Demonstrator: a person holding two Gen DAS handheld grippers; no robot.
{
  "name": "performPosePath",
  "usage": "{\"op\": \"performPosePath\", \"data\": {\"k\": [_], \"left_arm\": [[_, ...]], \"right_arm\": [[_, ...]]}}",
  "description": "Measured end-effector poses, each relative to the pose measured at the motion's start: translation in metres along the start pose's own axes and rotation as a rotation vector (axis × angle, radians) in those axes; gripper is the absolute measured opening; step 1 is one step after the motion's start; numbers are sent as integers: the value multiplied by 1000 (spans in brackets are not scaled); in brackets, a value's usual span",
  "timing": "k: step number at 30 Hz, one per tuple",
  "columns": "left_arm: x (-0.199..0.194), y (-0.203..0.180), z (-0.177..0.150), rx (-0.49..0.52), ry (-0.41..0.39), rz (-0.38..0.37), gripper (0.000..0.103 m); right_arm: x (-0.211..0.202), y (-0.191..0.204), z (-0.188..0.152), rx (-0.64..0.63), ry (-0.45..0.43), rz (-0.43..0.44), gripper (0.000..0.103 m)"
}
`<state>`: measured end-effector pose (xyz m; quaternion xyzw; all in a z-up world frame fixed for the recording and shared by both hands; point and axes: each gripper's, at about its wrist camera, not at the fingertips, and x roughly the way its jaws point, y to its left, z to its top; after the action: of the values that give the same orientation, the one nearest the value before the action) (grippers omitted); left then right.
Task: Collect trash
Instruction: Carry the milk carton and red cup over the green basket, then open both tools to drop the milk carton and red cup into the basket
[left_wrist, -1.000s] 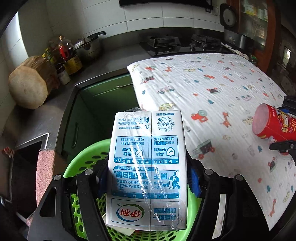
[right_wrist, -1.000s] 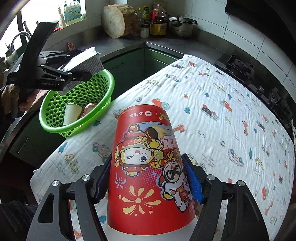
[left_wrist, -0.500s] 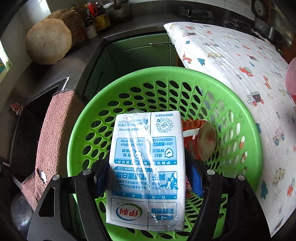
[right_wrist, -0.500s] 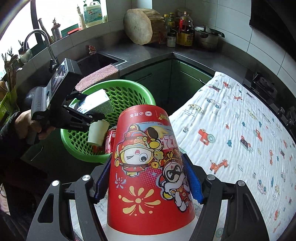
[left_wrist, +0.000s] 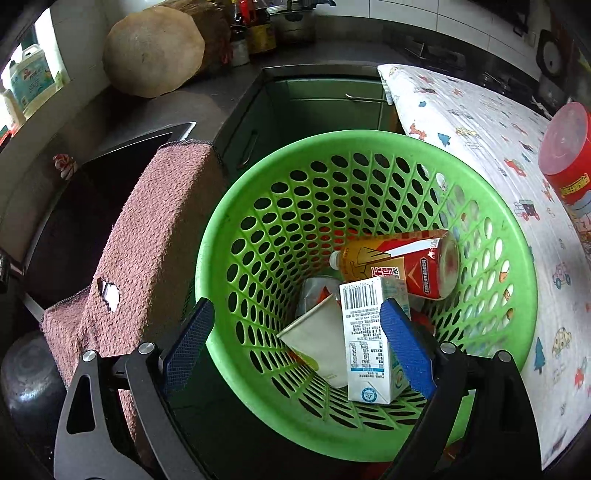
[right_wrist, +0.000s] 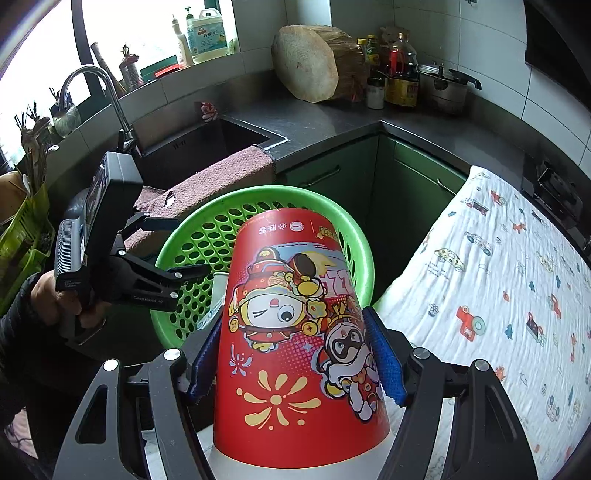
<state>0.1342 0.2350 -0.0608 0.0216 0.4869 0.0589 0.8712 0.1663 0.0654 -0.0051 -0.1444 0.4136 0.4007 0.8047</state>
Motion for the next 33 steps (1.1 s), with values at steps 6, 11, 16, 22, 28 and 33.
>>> {"op": "performPosePath", "data": {"k": [6, 11, 16, 22, 28, 33], "left_arm": [[-17, 18, -13, -62, -35, 11, 93], [-28, 30, -23, -112, -64, 9, 95], [-33, 33, -31, -127, -68, 11, 95], [-34, 37, -34, -139, -71, 2, 95], [-35, 38, -36, -150, -76, -6, 96], [-39, 36, -37, -156, -88, -4, 96]], "right_arm": [[22, 16, 17, 13, -8, 27, 69], [44, 24, 25, 39, -15, 40, 68], [60, 32, 32, 55, -29, 48, 69], [59, 38, 41, 47, -61, 55, 83], [48, 45, 37, 10, -73, 39, 84], [38, 40, 26, 12, -80, 23, 87]]}}
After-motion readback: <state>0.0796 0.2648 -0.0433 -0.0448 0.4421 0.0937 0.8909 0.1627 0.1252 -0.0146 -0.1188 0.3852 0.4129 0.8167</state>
